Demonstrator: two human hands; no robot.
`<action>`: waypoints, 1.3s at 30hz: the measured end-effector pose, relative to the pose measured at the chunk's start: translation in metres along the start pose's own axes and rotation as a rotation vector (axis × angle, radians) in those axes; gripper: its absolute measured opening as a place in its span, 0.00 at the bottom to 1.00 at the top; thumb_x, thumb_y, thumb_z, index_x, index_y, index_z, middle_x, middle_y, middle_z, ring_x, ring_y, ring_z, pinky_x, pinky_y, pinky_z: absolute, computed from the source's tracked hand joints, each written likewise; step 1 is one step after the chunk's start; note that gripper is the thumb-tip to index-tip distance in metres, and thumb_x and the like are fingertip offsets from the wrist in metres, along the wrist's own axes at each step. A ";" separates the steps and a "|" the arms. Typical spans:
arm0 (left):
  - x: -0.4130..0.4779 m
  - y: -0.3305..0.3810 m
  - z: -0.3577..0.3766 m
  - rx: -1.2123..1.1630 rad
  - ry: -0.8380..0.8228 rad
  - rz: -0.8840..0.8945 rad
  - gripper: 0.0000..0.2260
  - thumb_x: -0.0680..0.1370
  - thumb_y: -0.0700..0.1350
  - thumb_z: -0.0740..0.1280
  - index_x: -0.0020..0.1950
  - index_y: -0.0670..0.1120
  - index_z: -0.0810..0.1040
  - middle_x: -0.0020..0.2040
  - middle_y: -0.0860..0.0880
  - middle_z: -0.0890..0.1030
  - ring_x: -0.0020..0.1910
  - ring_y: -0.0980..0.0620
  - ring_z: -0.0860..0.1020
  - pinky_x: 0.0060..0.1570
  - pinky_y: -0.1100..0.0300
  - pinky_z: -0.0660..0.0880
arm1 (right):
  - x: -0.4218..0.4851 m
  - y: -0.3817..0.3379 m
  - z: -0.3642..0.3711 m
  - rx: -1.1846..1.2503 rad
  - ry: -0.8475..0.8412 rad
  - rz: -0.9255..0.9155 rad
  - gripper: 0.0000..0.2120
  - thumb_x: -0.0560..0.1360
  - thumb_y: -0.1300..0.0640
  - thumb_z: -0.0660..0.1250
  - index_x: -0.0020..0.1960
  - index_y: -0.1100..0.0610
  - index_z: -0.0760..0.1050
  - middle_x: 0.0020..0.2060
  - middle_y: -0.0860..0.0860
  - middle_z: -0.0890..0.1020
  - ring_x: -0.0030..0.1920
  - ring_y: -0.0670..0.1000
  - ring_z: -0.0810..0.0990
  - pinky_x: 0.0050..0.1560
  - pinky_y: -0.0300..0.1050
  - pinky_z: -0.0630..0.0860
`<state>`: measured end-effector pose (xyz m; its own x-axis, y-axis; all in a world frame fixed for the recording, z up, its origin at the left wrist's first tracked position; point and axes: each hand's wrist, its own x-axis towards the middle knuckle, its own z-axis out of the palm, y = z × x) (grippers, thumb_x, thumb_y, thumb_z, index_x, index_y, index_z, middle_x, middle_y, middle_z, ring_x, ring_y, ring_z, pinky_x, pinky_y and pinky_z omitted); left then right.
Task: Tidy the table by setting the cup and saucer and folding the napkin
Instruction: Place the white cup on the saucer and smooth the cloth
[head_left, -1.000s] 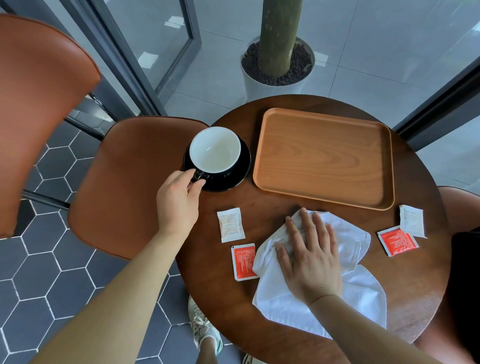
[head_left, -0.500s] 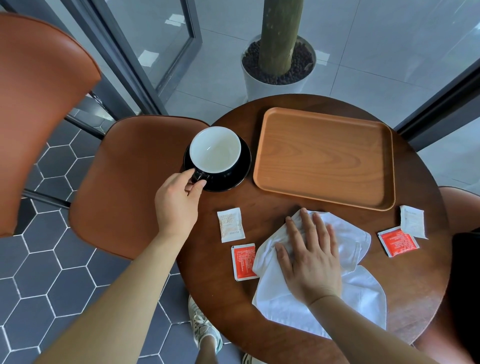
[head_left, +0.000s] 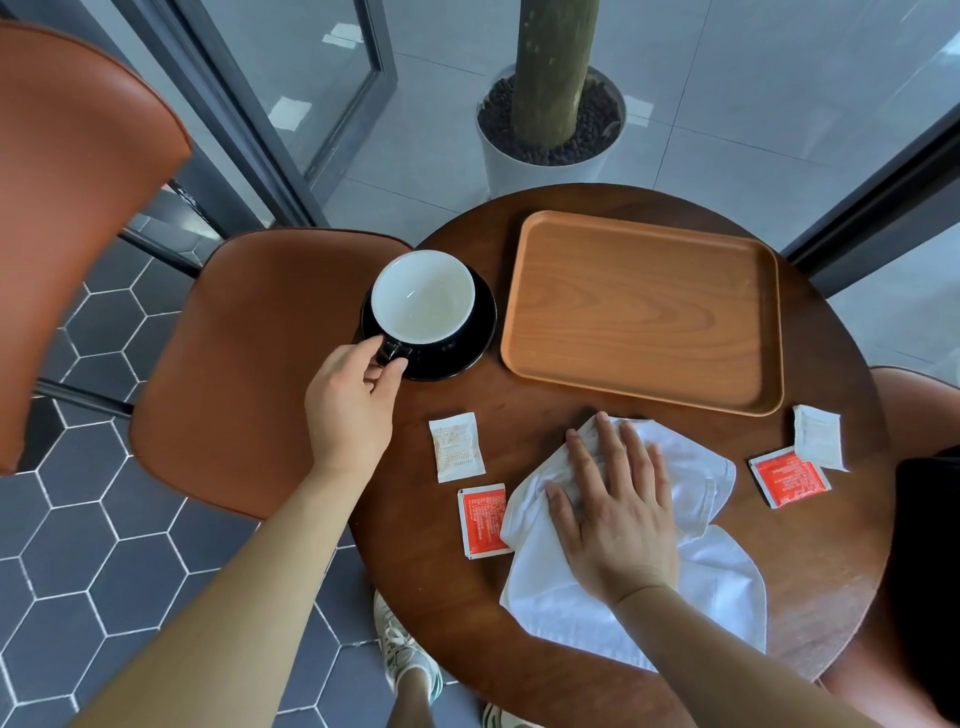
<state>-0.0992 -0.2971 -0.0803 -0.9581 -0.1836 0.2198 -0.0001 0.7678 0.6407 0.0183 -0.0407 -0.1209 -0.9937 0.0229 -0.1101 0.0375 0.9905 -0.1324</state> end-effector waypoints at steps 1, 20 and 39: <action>0.000 0.001 0.000 -0.001 0.002 0.002 0.15 0.78 0.43 0.72 0.62 0.38 0.81 0.48 0.42 0.83 0.42 0.53 0.78 0.43 0.64 0.74 | 0.000 0.000 0.000 0.001 0.000 -0.001 0.30 0.82 0.35 0.46 0.78 0.48 0.62 0.80 0.54 0.59 0.80 0.59 0.53 0.78 0.63 0.54; -0.001 -0.001 0.000 -0.003 0.005 0.047 0.13 0.78 0.42 0.72 0.60 0.37 0.83 0.46 0.42 0.84 0.40 0.50 0.78 0.42 0.57 0.77 | 0.000 0.000 0.000 -0.005 -0.007 0.006 0.30 0.82 0.35 0.46 0.79 0.48 0.61 0.80 0.53 0.58 0.80 0.58 0.53 0.78 0.63 0.53; -0.001 -0.002 0.003 -0.001 -0.033 0.013 0.16 0.78 0.43 0.72 0.63 0.37 0.81 0.47 0.42 0.83 0.40 0.52 0.77 0.42 0.61 0.74 | 0.000 -0.001 -0.001 0.000 0.006 0.004 0.30 0.82 0.35 0.46 0.78 0.48 0.62 0.80 0.54 0.59 0.80 0.58 0.54 0.78 0.62 0.53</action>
<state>-0.0990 -0.2971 -0.0841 -0.9670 -0.1528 0.2037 0.0130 0.7694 0.6386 0.0179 -0.0418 -0.1201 -0.9942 0.0275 -0.1044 0.0412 0.9904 -0.1316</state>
